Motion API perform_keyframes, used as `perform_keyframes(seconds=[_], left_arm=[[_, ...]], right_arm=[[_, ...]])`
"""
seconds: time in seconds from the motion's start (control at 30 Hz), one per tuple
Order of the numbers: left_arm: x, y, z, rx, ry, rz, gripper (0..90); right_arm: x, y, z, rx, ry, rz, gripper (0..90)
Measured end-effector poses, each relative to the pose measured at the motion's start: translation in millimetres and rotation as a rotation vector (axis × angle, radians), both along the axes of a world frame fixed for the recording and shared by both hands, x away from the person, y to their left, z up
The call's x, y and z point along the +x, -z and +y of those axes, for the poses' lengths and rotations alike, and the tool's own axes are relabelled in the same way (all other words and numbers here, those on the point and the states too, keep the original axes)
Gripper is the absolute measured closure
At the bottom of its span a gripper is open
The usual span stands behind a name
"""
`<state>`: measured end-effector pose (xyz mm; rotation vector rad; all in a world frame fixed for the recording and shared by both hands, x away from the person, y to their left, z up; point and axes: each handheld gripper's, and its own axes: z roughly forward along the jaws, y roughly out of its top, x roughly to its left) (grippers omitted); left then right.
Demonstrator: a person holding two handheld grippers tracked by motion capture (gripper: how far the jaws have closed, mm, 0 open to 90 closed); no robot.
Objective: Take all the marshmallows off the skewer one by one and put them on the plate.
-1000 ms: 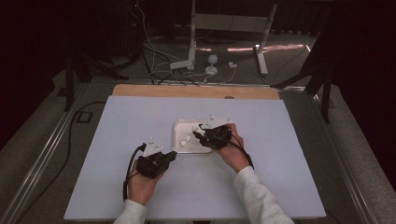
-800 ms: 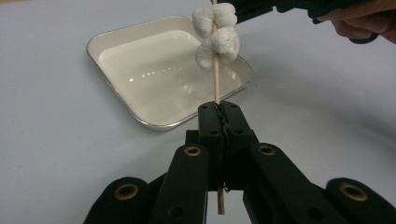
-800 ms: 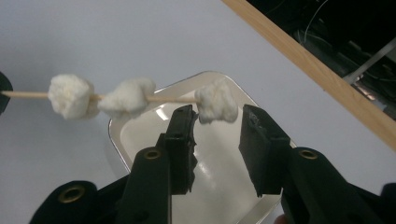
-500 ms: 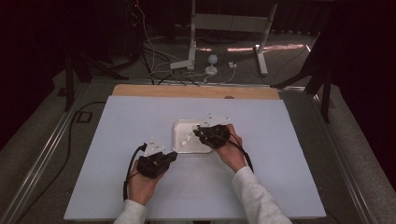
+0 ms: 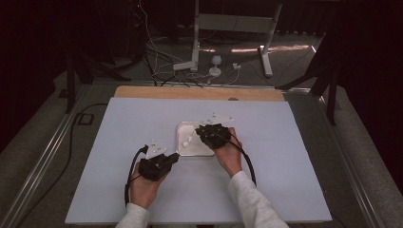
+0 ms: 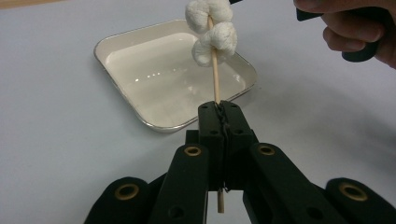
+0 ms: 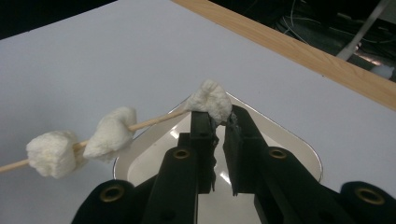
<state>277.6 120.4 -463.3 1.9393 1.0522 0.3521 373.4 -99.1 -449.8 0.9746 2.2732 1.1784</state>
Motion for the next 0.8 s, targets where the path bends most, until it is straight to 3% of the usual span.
perform_keyframes(seconds=[0.2, 0.23, 0.3, 0.37, 0.5, 0.8], left_arm=[[-0.8, -1.0, 0.1, 0.011, -0.001, 0.005, 90.0], [-1.8, -0.7, 0.3, 0.019, 0.003, 0.006, 90.0], [-3.0, -0.3, 2.3, 0.016, -0.008, 0.006, 90.0], [-2.0, -0.4, 3.2, -0.008, -0.002, -0.007, 90.0], [0.7, 0.6, -1.6, -0.005, -0.004, -0.008, 89.9], [4.4, 4.1, 4.7, -0.016, -0.044, 0.009, 89.9]], right_arm=[[0.8, -0.5, 0.3, 0.012, 0.043, -0.001, 83.6], [1.1, -1.1, -0.8, 0.009, 0.073, -0.017, 83.9], [6.5, -3.1, -10.1, 0.049, 0.122, 0.000, 84.0], [6.5, -4.6, -13.7, -0.006, 0.058, -0.006, 82.9], [1.9, -2.7, -7.9, -0.039, -0.001, -0.004, 81.6], [-2.9, 3.0, 1.4, -0.059, -0.082, 0.003, 77.6]])
